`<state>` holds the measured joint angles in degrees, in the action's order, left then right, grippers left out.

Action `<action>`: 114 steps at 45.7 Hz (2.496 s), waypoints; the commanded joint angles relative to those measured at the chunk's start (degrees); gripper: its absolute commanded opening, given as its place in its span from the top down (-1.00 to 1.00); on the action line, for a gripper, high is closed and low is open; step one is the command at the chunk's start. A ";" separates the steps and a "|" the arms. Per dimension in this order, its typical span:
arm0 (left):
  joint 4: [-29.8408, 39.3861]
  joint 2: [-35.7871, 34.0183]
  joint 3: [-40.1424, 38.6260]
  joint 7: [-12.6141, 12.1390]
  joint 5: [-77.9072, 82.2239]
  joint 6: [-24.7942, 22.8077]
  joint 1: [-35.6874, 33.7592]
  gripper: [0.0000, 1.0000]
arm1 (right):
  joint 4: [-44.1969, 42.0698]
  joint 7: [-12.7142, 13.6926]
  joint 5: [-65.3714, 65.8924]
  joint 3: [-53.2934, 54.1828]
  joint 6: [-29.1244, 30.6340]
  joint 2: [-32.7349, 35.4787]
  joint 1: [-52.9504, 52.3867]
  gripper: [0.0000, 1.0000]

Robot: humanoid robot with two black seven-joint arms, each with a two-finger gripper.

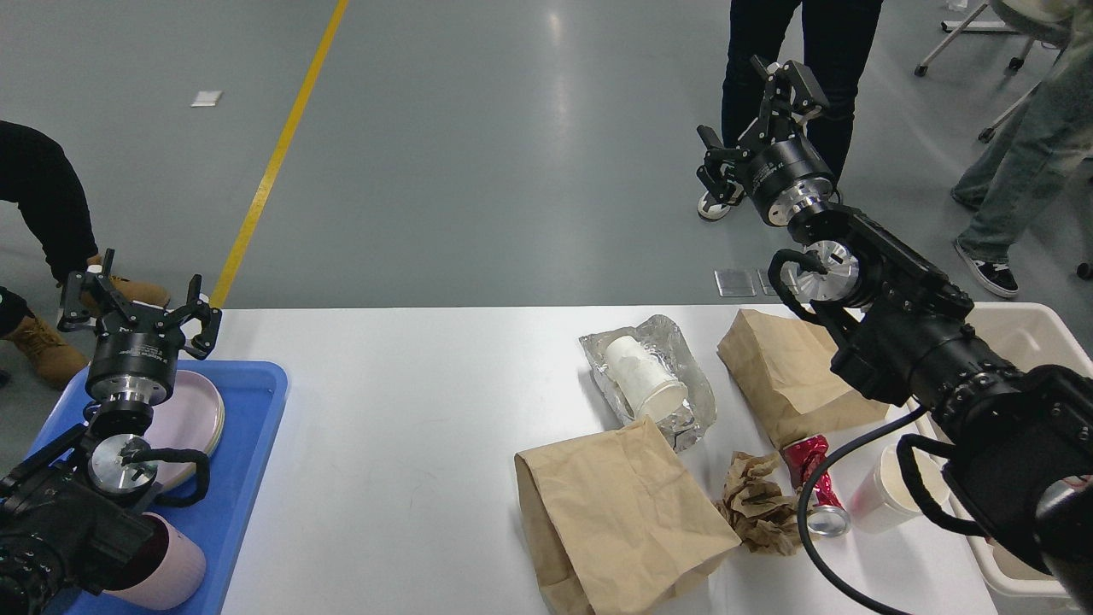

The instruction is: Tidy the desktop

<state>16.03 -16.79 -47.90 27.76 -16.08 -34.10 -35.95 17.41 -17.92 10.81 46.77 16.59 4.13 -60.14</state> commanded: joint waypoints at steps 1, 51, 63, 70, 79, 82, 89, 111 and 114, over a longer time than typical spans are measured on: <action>0.05 0.00 0.00 0.01 0.00 0.00 0.00 -0.92 | -0.27 -0.01 0.09 -3.69 -0.25 3.85 -0.59 -1.00; -0.03 0.00 0.00 -0.08 0.00 0.00 0.00 -0.92 | 27.93 -0.01 0.09 -117.15 11.00 29.36 -53.67 -1.00; -0.03 0.00 0.00 0.01 0.00 0.00 0.00 -0.92 | 34.09 0.16 0.44 -127.62 15.30 16.88 -61.32 -1.00; -0.03 0.00 0.00 0.01 0.00 0.00 0.00 -0.92 | 37.16 0.16 0.53 -128.06 21.89 11.52 -64.66 -1.00; -0.03 0.00 0.00 0.01 0.00 0.00 0.00 -0.92 | 41.47 -0.01 0.44 -127.54 30.95 7.82 -67.74 -1.00; 0.05 0.00 0.00 0.01 0.00 0.00 0.00 -0.92 | 41.47 -0.01 0.44 -127.01 31.66 6.86 -68.09 -1.00; 0.05 0.00 0.00 0.01 0.00 0.00 0.00 -0.92 | 41.91 -0.01 0.44 -126.75 31.66 5.54 -68.62 -1.00; -0.03 0.00 0.00 -0.08 0.00 0.00 0.00 -0.92 | 44.02 0.16 0.79 -126.66 38.41 5.01 -70.11 -1.00; -0.03 0.00 0.00 0.01 0.00 0.00 0.00 -0.92 | 43.94 0.16 1.23 -126.75 38.41 5.18 -70.20 -1.00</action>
<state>16.03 -16.79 -47.90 27.71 -16.08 -34.10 -35.95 61.38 -17.78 11.35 -79.77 54.47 9.27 -130.17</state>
